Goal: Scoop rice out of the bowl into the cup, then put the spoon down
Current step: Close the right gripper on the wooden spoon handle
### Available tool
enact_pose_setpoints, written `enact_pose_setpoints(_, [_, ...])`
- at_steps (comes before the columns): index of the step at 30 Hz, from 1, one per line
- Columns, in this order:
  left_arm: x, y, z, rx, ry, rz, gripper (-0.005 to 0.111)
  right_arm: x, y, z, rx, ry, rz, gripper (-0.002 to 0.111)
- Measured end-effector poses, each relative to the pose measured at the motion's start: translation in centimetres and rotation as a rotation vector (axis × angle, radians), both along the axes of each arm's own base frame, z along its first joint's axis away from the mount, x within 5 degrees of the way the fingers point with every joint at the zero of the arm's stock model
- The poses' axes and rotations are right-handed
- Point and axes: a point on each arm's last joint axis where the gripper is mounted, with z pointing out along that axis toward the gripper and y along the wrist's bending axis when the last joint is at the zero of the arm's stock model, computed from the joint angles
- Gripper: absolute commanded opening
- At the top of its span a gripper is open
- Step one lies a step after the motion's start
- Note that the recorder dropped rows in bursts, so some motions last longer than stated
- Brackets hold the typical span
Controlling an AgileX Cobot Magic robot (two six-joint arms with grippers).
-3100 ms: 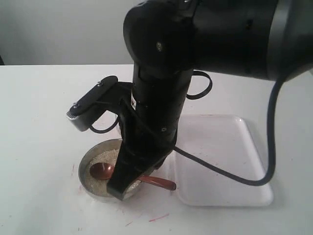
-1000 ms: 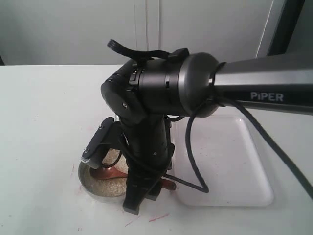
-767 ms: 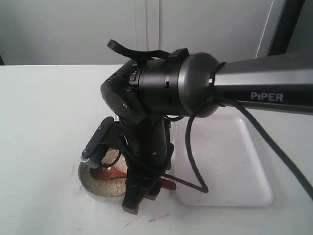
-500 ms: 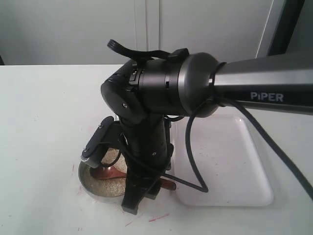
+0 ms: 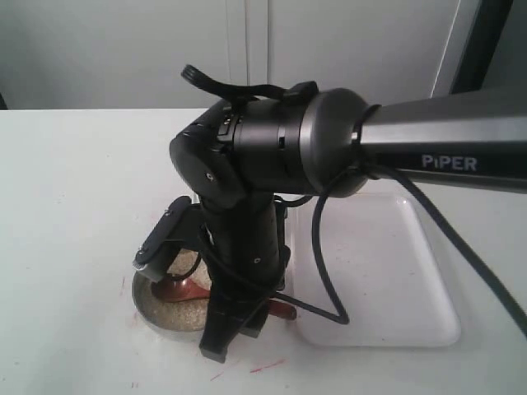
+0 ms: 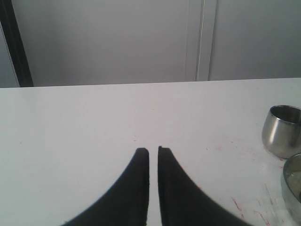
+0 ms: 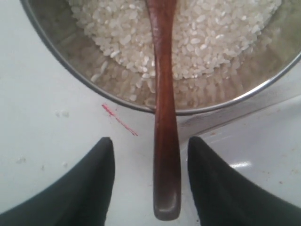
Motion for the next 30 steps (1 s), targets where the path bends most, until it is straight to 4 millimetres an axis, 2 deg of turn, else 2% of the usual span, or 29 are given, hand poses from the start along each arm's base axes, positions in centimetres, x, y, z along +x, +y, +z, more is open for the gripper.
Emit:
enact_pose_setpoints(15, [0.0, 0.0, 0.0, 0.0, 0.0, 0.0, 0.014, 0.12, 0.14, -0.02, 0.015, -0.013, 0.002, 0.046])
enact_pose_setpoints(21, [0.0, 0.0, 0.0, 0.0, 0.0, 0.0, 0.014, 0.25, 0.27, -0.84, 0.0, 0.003, -0.005, 0.035])
enact_pose_setpoints(30, [0.0, 0.0, 0.0, 0.0, 0.0, 0.0, 0.014, 0.27, 0.29, -0.99, -0.002, 0.005, -0.017, 0.033])
